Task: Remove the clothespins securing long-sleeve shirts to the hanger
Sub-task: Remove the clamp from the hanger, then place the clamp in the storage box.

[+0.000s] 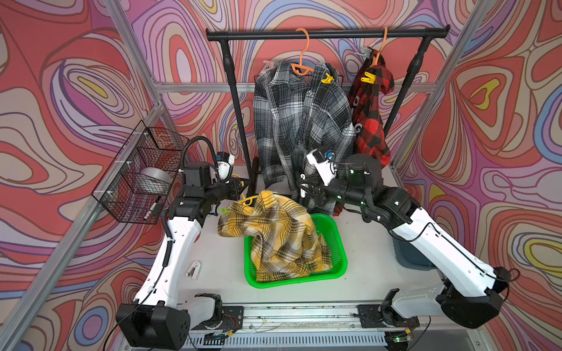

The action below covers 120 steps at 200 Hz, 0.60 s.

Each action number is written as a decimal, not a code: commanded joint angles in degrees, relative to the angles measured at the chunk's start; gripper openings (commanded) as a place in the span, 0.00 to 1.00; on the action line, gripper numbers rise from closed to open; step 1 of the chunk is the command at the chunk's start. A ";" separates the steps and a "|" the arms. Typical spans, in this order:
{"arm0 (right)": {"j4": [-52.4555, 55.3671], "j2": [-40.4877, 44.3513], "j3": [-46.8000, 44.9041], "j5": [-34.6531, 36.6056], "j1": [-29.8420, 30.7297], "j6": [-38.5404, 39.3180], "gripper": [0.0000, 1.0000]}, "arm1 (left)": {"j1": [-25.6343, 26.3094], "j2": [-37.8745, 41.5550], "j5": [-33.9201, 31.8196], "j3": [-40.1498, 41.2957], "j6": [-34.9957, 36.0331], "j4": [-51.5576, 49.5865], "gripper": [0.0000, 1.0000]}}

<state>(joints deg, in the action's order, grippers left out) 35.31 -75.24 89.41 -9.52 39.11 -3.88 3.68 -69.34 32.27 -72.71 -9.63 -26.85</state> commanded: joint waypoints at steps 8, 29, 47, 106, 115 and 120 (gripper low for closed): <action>7.79 5.19 -10.32 4.67 -10.49 -13.08 0.00 | -0.34 1.52 0.31 1.05 0.06 3.98 0.00; 10.22 9.02 -16.01 5.08 -17.31 -17.57 0.00 | -0.39 1.22 0.94 1.58 -0.70 5.37 0.00; 11.62 10.99 -19.33 5.58 -25.12 -19.30 0.00 | -0.34 1.05 1.25 2.03 -1.08 6.33 0.00; 2.00 9.12 -27.09 10.42 -49.65 -22.31 0.00 | -0.34 1.52 0.96 2.87 -0.48 7.16 0.00; -0.07 8.25 -27.71 11.27 -52.22 -23.27 0.00 | -0.37 1.82 1.12 3.07 -0.61 7.34 0.00; -1.60 8.00 -28.34 11.11 -53.61 -23.83 0.00 | -0.34 1.96 1.17 3.30 -0.65 7.58 0.00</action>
<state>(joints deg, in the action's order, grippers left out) 40.86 -65.58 62.78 -2.46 -9.69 -24.53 3.68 -69.06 32.53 -70.26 -10.28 -22.06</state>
